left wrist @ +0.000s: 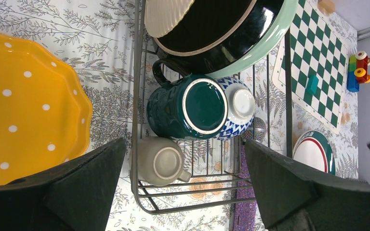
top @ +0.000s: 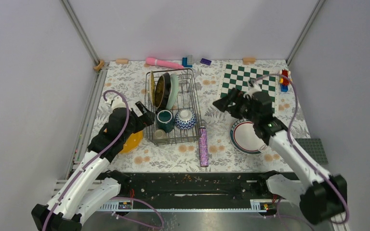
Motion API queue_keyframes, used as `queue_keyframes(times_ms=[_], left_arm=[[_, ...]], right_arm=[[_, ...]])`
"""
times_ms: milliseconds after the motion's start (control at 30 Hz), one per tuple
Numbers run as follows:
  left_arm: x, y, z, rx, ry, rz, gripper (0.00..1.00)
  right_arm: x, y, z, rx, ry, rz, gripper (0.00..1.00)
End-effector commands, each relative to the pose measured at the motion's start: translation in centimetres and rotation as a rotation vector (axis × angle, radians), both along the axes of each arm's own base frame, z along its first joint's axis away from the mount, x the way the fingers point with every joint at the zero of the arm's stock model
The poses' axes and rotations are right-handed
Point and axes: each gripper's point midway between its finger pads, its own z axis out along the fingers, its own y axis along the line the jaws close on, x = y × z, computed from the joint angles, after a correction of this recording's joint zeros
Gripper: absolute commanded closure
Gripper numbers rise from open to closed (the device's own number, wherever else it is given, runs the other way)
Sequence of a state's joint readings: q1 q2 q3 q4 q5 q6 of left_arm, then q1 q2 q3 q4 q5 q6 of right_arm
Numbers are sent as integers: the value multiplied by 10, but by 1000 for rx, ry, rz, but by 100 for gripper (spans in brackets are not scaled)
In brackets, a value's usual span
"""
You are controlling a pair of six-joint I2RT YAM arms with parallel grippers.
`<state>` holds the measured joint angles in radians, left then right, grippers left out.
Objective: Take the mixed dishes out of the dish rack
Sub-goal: Place the plate at the center of the board, then pick up the plate from the dish rack.
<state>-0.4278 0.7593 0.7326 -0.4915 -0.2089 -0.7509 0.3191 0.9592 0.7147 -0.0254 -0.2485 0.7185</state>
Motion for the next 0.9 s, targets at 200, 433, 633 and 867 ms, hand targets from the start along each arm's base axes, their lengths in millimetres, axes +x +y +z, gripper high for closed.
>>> queue_keyframes(times_ms=[200,433,633,867], left_arm=[[-2,9,-4,25,-10,34,1],[-4,13,-11,38,7,49,1],[-4,13,-14,39,14,48,1],[-5,14,-17,40,20,48,1]], right_arm=[[97,122,36,124,-58,226,13],[127,179,25,170,-8,298,24],[145,198,8,154,21,262,36],[156,210,-11,130,66,236,48]])
